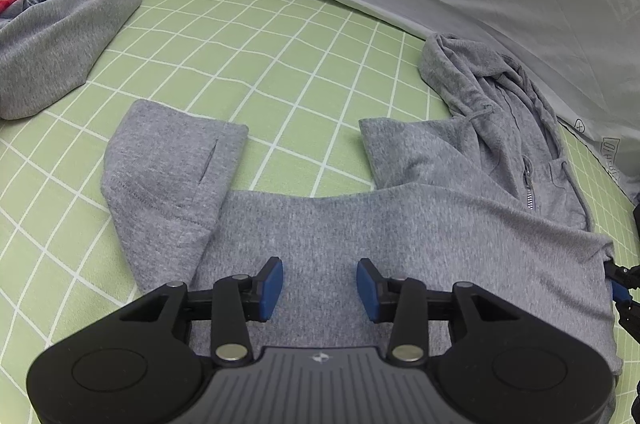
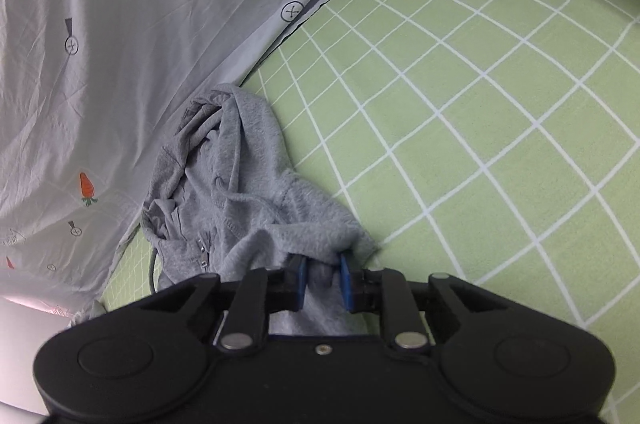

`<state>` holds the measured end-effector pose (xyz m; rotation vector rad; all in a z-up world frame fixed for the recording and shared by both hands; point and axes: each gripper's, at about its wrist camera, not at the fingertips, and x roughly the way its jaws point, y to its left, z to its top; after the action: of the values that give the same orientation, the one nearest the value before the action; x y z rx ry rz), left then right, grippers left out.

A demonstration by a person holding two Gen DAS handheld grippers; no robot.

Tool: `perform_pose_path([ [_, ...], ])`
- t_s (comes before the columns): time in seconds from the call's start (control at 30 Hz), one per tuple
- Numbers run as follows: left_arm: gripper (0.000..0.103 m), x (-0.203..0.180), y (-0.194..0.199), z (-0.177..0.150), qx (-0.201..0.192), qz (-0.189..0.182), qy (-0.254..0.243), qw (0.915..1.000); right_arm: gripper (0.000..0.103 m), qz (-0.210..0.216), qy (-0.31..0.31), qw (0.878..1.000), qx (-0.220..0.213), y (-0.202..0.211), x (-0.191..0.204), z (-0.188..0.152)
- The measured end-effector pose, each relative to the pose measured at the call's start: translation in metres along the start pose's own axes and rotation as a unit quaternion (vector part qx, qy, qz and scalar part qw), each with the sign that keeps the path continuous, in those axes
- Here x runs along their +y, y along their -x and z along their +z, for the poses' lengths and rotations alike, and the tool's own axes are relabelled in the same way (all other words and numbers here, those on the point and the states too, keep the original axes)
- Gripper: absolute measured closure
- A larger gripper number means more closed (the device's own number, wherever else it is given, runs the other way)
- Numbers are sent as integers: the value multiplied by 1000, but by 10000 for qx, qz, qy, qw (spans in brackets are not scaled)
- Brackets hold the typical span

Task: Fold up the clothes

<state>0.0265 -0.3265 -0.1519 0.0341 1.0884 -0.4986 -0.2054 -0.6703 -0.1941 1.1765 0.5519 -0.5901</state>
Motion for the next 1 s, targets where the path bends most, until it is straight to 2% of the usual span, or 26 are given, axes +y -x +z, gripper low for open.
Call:
perform_pose_path([
  [0.13, 58, 1, 1, 0, -10, -47, 13, 10000, 90, 211, -576, 9981, -97, -7, -12, 12],
  [0.23, 54, 2, 0, 0, -12, -102, 41, 9999, 92, 258, -560, 9980, -133, -13, -10, 20],
  [0.33, 54, 1, 0, -1, -17, -99, 25, 9999, 92, 326, -844, 9954, -312, -17, -14, 29],
  [0.4, 54, 2, 1, -1, -20, -113, 52, 9999, 93, 226, -977, 9937, -496, -14, -15, 38],
  [0.47, 54, 3, 0, 0, -15, -146, 117, 9998, 93, 57, -751, 9952, -622, -6, -10, 46],
  [0.57, 54, 7, 1, 1, -10, -192, 227, 9996, 92, -206, 119, 9976, -656, 7, 13, 44],
  [0.63, 53, 9, 2, 2, -19, -62, 219, 9997, 91, -384, 723, 9952, -543, 16, 27, 31],
  [0.7, 53, 12, 3, 3, -36, 155, 167, 9997, 86, -522, 1266, 9896, -438, 25, 36, 14],
  [0.77, 53, 19, 5, 3, -59, 360, 180, 9992, 72, -659, 1645, 9836, -330, 33, 40, -10],
  [0.9, 53, 47, 11, 4, -93, 369, 584, 9976, 53, -935, 2172, 9716, -66, 29, 49, -48],
  [0.97, 53, 55, 15, 3, -121, 434, 638, 9969, 32, -1158, 2449, 9626, -2, 26, 54, -63],
  [1.0, 53, 58, 17, 3, -136, 475, 633, 9968, 26, -1276, 2575, 9578, -2, 25, 57, -71],
])
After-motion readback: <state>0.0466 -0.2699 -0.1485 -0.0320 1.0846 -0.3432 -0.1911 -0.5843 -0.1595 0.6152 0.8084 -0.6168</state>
